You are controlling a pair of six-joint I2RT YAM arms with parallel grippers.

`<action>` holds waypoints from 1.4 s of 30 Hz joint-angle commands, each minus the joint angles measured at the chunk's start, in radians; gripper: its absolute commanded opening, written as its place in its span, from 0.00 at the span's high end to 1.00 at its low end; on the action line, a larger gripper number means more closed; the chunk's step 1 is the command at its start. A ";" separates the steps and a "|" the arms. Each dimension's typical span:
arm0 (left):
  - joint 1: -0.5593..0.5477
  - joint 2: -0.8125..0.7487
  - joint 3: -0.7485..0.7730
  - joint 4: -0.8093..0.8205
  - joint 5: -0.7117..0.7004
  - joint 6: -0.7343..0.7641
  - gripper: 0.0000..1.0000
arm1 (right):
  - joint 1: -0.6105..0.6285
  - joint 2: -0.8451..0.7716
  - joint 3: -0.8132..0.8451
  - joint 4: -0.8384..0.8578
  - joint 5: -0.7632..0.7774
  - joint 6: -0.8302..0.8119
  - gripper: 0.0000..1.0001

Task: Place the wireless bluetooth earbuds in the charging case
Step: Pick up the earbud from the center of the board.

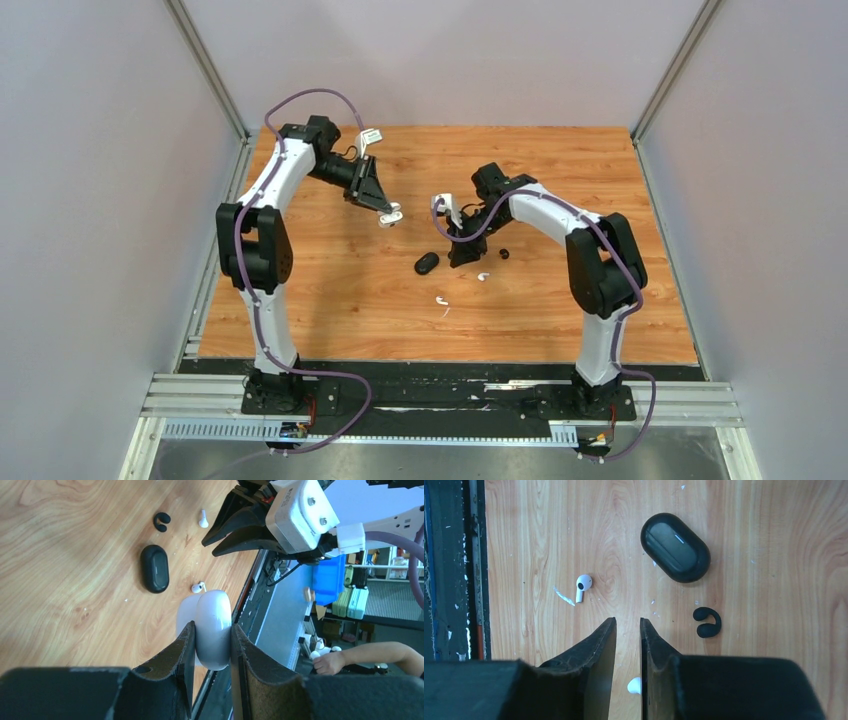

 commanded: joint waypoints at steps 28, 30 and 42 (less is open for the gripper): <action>0.032 -0.090 -0.089 0.061 -0.006 -0.027 1.00 | 0.120 0.161 0.029 -0.211 -0.047 -0.790 0.65; 0.033 -0.090 -0.093 0.059 -0.006 -0.026 1.00 | 0.122 0.162 0.033 -0.233 -0.054 -0.815 0.63; 0.033 -0.122 -0.164 0.095 -0.014 -0.027 1.00 | 0.171 0.201 0.046 -0.236 -0.140 -0.760 0.62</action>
